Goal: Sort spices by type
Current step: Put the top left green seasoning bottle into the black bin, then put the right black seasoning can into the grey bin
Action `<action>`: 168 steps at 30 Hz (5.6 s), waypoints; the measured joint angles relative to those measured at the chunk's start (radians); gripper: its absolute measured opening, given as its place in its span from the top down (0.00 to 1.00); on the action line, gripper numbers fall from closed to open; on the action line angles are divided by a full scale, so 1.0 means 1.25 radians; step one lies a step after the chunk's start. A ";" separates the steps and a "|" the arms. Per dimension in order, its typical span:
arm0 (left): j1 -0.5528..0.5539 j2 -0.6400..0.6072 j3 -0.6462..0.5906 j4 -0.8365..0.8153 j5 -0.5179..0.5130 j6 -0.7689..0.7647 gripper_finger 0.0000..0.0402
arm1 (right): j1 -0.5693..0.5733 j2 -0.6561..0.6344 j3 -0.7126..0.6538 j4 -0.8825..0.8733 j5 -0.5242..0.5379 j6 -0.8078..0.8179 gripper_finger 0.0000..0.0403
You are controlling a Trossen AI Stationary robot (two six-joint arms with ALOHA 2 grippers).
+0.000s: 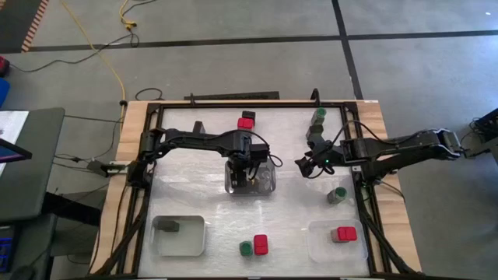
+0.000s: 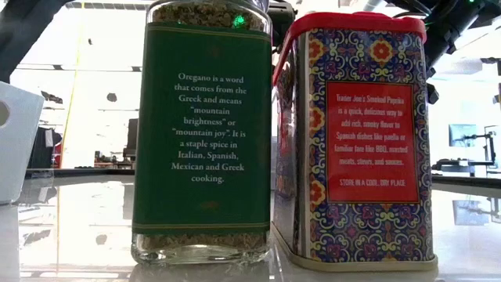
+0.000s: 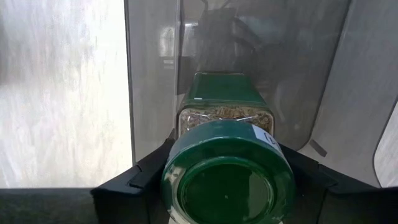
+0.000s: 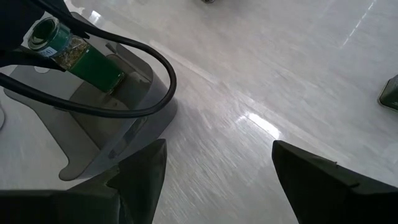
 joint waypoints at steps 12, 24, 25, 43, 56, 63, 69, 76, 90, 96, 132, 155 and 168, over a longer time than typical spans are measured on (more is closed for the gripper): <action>0.000 0.001 0.000 0.001 -0.012 -0.007 0.39 | 0.000 0.000 0.000 0.000 0.000 0.000 0.21; 0.000 0.001 0.007 -0.016 -0.013 -0.021 0.31 | 0.000 0.000 0.000 0.000 0.000 -0.001 0.21; 0.000 0.001 0.013 -0.024 -0.013 -0.023 0.31 | 0.000 0.000 0.000 0.000 0.000 -0.001 0.21; -0.001 0.001 0.212 -0.167 -0.016 -0.004 0.31 | 0.000 0.000 0.000 -0.001 0.000 0.000 0.21; 0.040 -0.306 -0.088 0.136 0.009 0.108 0.31 | 0.000 0.000 0.000 0.005 0.000 0.056 0.21; 0.080 -0.562 -0.342 0.295 0.009 0.109 0.31 | 0.000 0.000 0.000 0.006 0.000 0.058 0.21; 0.102 -0.752 -0.540 0.397 0.009 0.139 0.31 | -0.013 0.000 0.000 0.078 0.060 0.128 0.21; 0.127 -0.914 -0.726 0.491 0.007 0.114 0.31 | -0.040 0.000 0.001 0.353 0.177 -0.034 0.21; 0.151 -0.983 -0.884 0.519 -0.156 0.071 0.31 | -0.172 0.000 0.173 0.329 0.169 -0.366 0.21; 0.159 -0.992 -0.897 0.519 -0.125 0.023 0.31 | -0.205 0.041 0.247 0.203 0.140 -0.470 0.21; 0.187 -1.037 -0.896 0.587 -0.091 0.000 0.31 | -0.552 0.575 0.582 -0.566 -0.162 -1.125 0.26; 0.187 -1.037 -0.896 0.588 -0.102 -0.026 0.31 | -0.550 0.578 0.424 -0.474 -0.079 -1.223 0.33; 0.187 -1.037 -0.895 0.589 -0.102 -0.089 0.31 | -0.512 0.578 0.462 -0.569 -0.080 -1.098 0.63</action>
